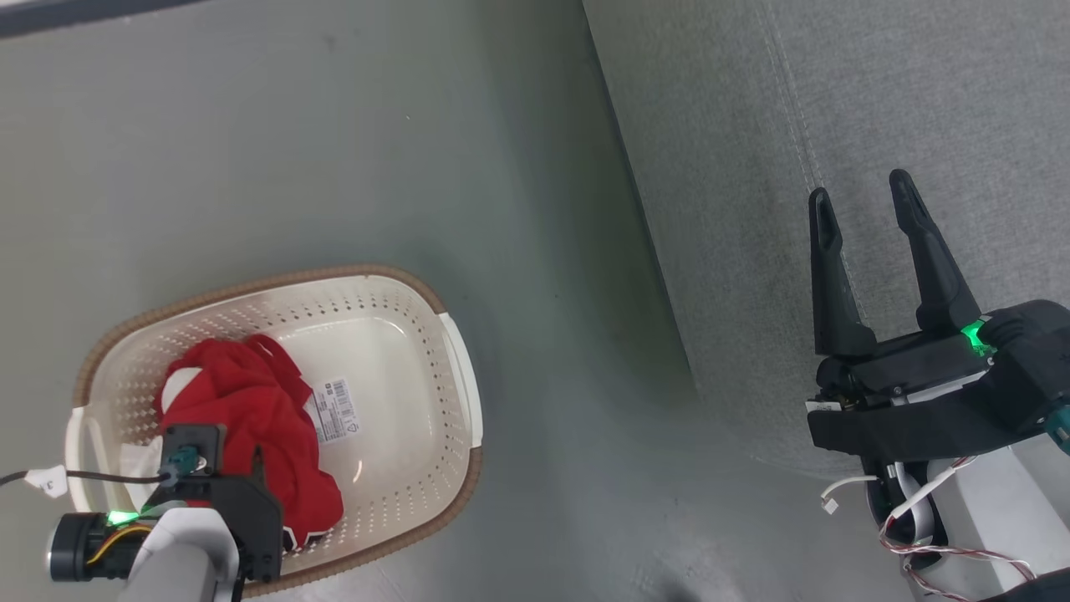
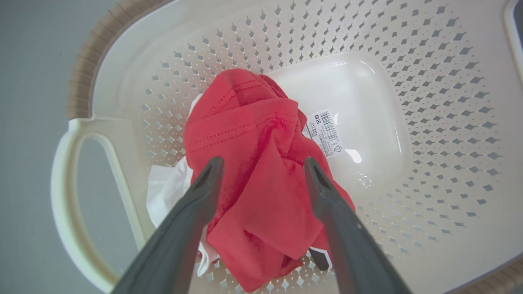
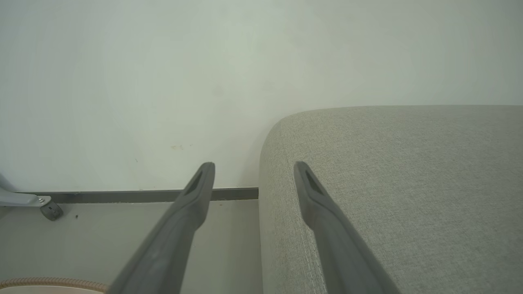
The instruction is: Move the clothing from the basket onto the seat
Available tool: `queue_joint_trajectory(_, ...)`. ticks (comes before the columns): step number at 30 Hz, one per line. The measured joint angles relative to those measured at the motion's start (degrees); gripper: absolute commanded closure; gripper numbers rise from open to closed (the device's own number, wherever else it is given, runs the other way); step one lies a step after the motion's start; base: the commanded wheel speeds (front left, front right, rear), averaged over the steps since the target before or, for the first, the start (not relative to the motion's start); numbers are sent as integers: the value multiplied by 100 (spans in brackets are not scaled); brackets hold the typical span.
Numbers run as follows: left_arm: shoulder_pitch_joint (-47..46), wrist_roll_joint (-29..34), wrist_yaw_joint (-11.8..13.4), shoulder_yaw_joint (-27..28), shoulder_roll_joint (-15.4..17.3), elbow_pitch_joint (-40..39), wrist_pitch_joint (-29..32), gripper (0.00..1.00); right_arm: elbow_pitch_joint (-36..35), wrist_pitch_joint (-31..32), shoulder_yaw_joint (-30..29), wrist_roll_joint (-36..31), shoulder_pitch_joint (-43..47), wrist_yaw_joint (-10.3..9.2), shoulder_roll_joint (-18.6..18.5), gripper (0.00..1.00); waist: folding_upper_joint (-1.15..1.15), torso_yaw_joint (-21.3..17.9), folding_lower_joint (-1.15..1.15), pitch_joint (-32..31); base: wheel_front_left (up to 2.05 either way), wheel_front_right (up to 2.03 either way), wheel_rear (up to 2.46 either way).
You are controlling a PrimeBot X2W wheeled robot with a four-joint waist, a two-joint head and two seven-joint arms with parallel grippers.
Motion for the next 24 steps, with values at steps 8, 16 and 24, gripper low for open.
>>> queue_joint_trajectory(8, -190, 1, 1, -1, 113, 263, 133, 0, -149, 0, -74, -48, -79, -26, 23, 0, 0, -130, 0, 412, 0, 0, 0)
queue_joint_trajectory(16, -456, 47, 2, -73, 149, 480, 327, 0, -227, 0, -101, -125, -100, -40, 31, 0, 0, -205, -1, 704, 0, 0, 0)
queue_joint_trajectory(24, -664, 125, -2, -194, 133, 686, 539, 16, -276, 0, -157, -135, -177, -40, 35, 0, 0, -258, -1, 853, 0, 0, 0)
